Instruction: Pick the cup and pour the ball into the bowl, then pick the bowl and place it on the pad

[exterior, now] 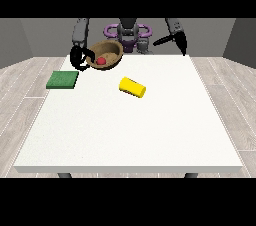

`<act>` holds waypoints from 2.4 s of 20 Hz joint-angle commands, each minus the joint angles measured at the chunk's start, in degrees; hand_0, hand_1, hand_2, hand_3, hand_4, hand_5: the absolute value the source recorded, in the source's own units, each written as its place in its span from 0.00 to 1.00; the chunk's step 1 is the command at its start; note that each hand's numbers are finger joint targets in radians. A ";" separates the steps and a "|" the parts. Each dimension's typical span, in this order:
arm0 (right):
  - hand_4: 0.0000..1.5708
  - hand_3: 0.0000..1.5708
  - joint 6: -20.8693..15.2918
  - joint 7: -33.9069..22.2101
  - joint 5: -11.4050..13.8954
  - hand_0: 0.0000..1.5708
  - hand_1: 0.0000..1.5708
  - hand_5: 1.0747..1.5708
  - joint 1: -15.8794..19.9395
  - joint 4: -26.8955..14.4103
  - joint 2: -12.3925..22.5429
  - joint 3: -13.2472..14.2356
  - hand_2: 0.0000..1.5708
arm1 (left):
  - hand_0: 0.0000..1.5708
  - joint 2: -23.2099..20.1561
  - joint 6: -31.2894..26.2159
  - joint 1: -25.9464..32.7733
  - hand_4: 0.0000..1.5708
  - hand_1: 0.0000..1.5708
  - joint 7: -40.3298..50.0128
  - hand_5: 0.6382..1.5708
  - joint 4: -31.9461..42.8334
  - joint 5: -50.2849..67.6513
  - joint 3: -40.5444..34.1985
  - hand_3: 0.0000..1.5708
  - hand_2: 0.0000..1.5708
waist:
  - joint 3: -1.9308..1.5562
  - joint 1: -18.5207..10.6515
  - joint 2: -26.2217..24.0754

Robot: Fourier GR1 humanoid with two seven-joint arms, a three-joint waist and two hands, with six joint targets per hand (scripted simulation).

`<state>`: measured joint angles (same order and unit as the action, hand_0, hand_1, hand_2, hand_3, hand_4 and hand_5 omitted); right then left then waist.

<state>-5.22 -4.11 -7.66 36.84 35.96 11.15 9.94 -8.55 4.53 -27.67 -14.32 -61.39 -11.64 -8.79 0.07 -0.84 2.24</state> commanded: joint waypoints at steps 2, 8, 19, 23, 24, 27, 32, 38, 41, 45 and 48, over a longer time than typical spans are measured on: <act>0.67 1.00 5.70 -3.88 -3.05 1.00 1.00 0.98 3.02 1.55 8.66 3.71 1.00 | 0.00 0.63 1.78 -0.79 0.00 0.00 -2.24 1.00 -0.03 0.00 -0.21 0.00 0.00 | -0.08 0.59 3.26; 0.68 1.00 12.13 0.11 -5.77 1.00 1.00 0.98 -2.66 0.97 13.10 6.71 1.00 | 0.00 1.28 3.80 -0.05 0.00 0.00 -1.83 1.00 -1.27 -1.34 1.03 0.00 0.00 | -0.10 1.05 3.97; 0.66 0.89 23.68 8.92 -12.09 1.00 1.00 0.98 -0.66 -7.38 25.40 16.18 1.00 | 0.00 5.21 8.67 -3.19 0.00 0.00 -8.06 0.99 -8.38 -4.12 5.16 0.00 0.00 | -0.20 -2.73 19.69; 0.65 0.50 24.41 13.11 -10.15 1.00 1.00 0.99 -0.36 -9.01 30.20 16.35 1.00 | 0.00 2.11 6.29 -3.99 0.00 0.00 -7.13 0.99 -11.42 -3.26 4.32 0.00 0.00 | -0.18 -3.39 23.57; 0.65 0.22 25.97 13.78 -10.72 1.00 1.00 1.00 -0.44 -10.97 32.70 17.64 1.00 | 0.00 2.66 7.14 -3.33 0.00 0.00 -5.53 0.99 -14.86 -3.93 5.20 0.00 0.00 | -0.24 -3.71 24.33; 0.66 0.00 27.90 17.11 -9.09 1.00 1.00 1.00 -1.79 -13.26 32.93 16.59 1.00 | 0.00 3.26 7.05 -0.51 0.00 0.00 -1.94 0.99 -19.29 -5.10 7.18 0.00 0.00 | -0.24 -3.15 24.02; 0.65 0.22 27.83 19.57 -7.91 1.00 1.00 1.00 0.44 -15.43 35.56 16.65 1.00 | 0.00 1.92 6.98 -0.61 0.00 0.00 1.65 0.99 -26.40 -5.60 7.21 0.00 0.00 | -0.23 -3.10 26.12; 0.53 0.00 28.40 16.53 -10.17 1.00 1.00 1.00 2.95 -18.17 34.18 18.20 1.00 | 0.00 4.10 6.95 -0.39 0.00 0.00 5.03 0.99 -28.78 -5.12 8.49 0.00 0.00 | -0.18 -1.86 24.65; 0.45 0.00 27.37 11.54 -10.98 1.00 1.00 1.00 5.19 -18.18 36.15 18.58 1.00 | 0.00 4.88 7.51 1.15 0.00 0.00 2.98 0.99 -26.07 -6.44 9.73 0.00 0.00 | -0.12 -2.34 22.89; 0.47 0.69 30.14 14.51 -9.87 1.00 1.00 1.00 1.93 -18.69 36.01 17.58 1.00 | 0.00 2.50 4.72 2.56 0.00 0.00 2.61 0.99 -29.45 -3.26 7.48 0.00 0.00 | -0.15 -2.68 24.25; 0.45 0.59 28.52 16.31 -7.18 1.00 1.00 1.00 1.52 -17.41 34.51 14.98 1.00 | 0.00 2.01 5.06 0.16 0.00 0.00 5.56 1.00 -29.17 -3.26 6.21 0.00 0.00 | -0.15 -2.35 23.99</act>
<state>23.45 10.73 -16.80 39.42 18.02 46.24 26.80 -5.73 10.36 -27.06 -9.95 -89.80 -15.87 -1.49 -0.06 -3.14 26.19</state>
